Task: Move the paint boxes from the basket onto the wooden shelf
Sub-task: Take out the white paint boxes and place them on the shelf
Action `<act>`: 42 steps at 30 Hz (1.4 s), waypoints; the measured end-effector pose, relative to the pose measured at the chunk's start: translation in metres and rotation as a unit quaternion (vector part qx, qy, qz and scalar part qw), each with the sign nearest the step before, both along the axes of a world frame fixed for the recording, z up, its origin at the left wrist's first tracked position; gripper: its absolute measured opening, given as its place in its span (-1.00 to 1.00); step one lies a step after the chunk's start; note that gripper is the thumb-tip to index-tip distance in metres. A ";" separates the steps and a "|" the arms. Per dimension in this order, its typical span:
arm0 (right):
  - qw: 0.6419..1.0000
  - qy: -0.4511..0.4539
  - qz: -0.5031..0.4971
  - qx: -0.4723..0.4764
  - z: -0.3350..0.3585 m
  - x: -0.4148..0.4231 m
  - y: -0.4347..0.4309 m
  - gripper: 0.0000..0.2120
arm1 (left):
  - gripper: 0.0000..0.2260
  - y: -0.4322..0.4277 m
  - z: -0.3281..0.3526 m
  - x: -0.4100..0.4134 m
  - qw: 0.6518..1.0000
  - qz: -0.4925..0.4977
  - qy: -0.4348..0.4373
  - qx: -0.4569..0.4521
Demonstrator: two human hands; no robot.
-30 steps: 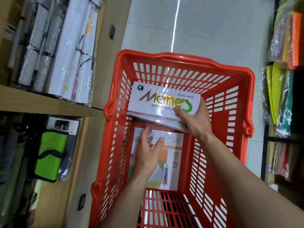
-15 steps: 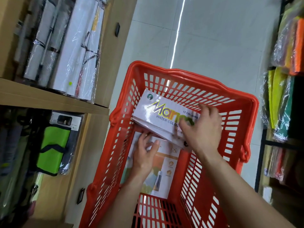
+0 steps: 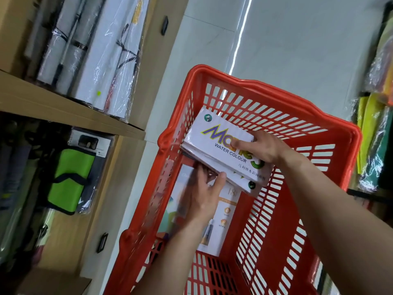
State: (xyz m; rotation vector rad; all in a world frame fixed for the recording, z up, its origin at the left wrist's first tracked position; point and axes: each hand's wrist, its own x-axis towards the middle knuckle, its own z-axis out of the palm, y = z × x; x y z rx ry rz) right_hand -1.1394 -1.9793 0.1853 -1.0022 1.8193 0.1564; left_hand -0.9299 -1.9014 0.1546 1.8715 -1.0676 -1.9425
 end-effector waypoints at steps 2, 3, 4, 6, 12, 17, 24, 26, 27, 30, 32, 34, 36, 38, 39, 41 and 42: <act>1.000 -0.014 -0.001 0.012 -0.004 -0.003 -0.002 -0.37 | -0.35 0.001 0.004 -0.004 0.999 -0.023 -0.020 -0.033; 1.000 -0.019 0.002 0.014 -0.006 -0.003 -0.003 -0.32 | -0.38 0.001 0.007 -0.005 0.998 -0.035 -0.028 -0.042; 1.000 -0.023 0.006 0.014 -0.006 -0.003 -0.003 -0.29 | -0.39 0.000 0.010 -0.007 0.998 -0.040 -0.034 -0.046; 0.999 -0.027 0.019 0.018 -0.005 -0.002 -0.002 -0.27 | -0.40 -0.002 0.017 -0.011 0.997 -0.040 -0.036 -0.054; 0.998 -0.036 0.040 0.019 -0.003 0.001 0.004 -0.27 | -0.48 -0.003 0.027 -0.015 0.999 -0.020 -0.032 -0.037; 0.994 -0.095 -0.040 0.019 -0.007 0.006 0.007 -0.58 | -0.46 -0.004 0.030 -0.021 0.999 0.005 -0.040 -0.032; 0.991 -0.126 -0.043 0.003 -0.001 0.009 0.012 -0.61 | -0.41 0.009 0.022 -0.026 0.997 0.071 -0.008 -0.042; 0.992 -0.124 -0.031 -0.012 0.005 0.010 0.013 -0.50 | -0.43 0.011 0.023 -0.023 0.994 0.097 0.019 -0.043; 0.991 -0.130 -0.033 -0.016 0.007 0.010 0.015 -0.47 | -0.45 0.011 0.024 -0.023 0.992 0.118 0.037 -0.032; 0.985 -0.156 -0.058 -0.035 0.015 0.011 0.023 -0.54 | -0.55 0.011 0.029 -0.022 0.984 0.152 0.087 0.009; 0.975 -0.201 -0.088 -0.038 0.022 0.014 0.028 -0.52 | -0.55 0.010 0.029 -0.023 0.977 0.178 0.110 0.036; 0.966 -0.231 -0.106 -0.043 0.028 0.020 0.032 -0.49 | -0.56 0.010 0.031 -0.023 0.968 0.209 0.129 0.047; 0.966 -0.217 -0.126 -0.060 0.035 0.025 0.037 -0.44 | -0.59 0.012 0.034 -0.021 0.961 0.231 0.143 0.051; 0.963 -0.213 -0.153 -0.067 0.044 0.027 0.043 -0.37 | -0.60 0.013 0.040 -0.020 0.955 0.246 0.159 0.050; 0.959 -0.221 -0.166 -0.067 0.049 0.028 0.047 -0.37 | -0.60 0.014 0.044 -0.020 0.953 0.249 0.167 0.049; 0.950 -0.237 -0.189 -0.072 0.064 0.032 0.055 -0.42 | -0.58 0.016 0.053 -0.018 0.948 0.261 0.179 0.046; 0.945 -0.245 -0.204 -0.077 0.071 0.034 0.059 -0.45 | -0.58 0.016 0.058 -0.017 0.946 0.264 0.185 0.041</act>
